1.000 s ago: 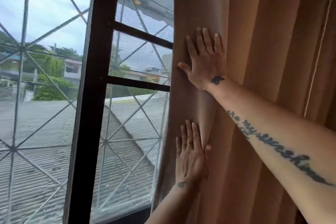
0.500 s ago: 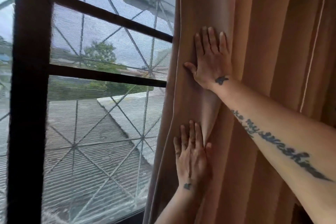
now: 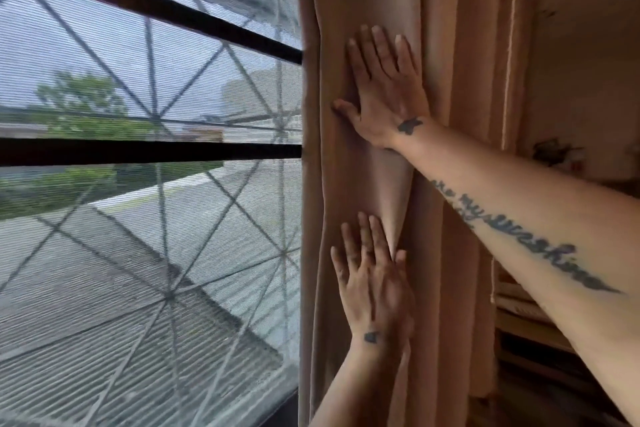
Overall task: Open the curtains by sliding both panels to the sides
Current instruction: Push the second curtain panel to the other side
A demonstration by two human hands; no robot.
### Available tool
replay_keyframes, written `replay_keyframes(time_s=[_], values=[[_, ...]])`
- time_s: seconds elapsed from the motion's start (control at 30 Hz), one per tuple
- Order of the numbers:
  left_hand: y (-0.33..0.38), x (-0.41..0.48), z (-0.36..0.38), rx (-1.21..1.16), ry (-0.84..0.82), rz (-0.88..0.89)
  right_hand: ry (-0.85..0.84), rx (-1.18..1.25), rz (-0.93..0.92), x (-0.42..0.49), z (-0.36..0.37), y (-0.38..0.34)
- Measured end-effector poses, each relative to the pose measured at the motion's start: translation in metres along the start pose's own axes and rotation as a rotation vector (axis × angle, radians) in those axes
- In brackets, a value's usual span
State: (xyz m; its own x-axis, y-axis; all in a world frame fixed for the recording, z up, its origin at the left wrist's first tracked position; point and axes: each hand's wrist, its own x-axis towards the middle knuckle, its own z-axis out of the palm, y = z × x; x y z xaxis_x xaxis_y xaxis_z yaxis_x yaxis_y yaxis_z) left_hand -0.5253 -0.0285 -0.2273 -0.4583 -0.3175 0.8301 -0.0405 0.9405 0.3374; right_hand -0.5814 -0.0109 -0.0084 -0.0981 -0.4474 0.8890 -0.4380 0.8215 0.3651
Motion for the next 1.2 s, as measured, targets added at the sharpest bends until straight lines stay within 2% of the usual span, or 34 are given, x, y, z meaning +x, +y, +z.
replay_keyframes(time_s=[0.37, 0.6, 1.03, 1.1, 1.2], values=[[0.022, 0.038, 0.095, -0.091, -0.095, 0.092, -0.073, -0.118, 0.062, -0.008, 0.078, 0.073], [0.025, 0.058, 0.147, -0.128, 0.045, 0.138, -0.083, -0.168, 0.084, -0.006, 0.119, 0.098], [0.043, 0.088, 0.197, -0.213, -0.268, 0.165, -0.142, -0.22, 0.131, -0.012, 0.174, 0.147], [0.045, 0.091, 0.205, -0.232, -0.246, 0.152, -0.144, -0.21, 0.134, -0.014, 0.182, 0.154], [0.049, 0.098, 0.222, -0.184, -0.099, 0.132, -0.119, -0.177, 0.12, -0.013, 0.197, 0.164]])
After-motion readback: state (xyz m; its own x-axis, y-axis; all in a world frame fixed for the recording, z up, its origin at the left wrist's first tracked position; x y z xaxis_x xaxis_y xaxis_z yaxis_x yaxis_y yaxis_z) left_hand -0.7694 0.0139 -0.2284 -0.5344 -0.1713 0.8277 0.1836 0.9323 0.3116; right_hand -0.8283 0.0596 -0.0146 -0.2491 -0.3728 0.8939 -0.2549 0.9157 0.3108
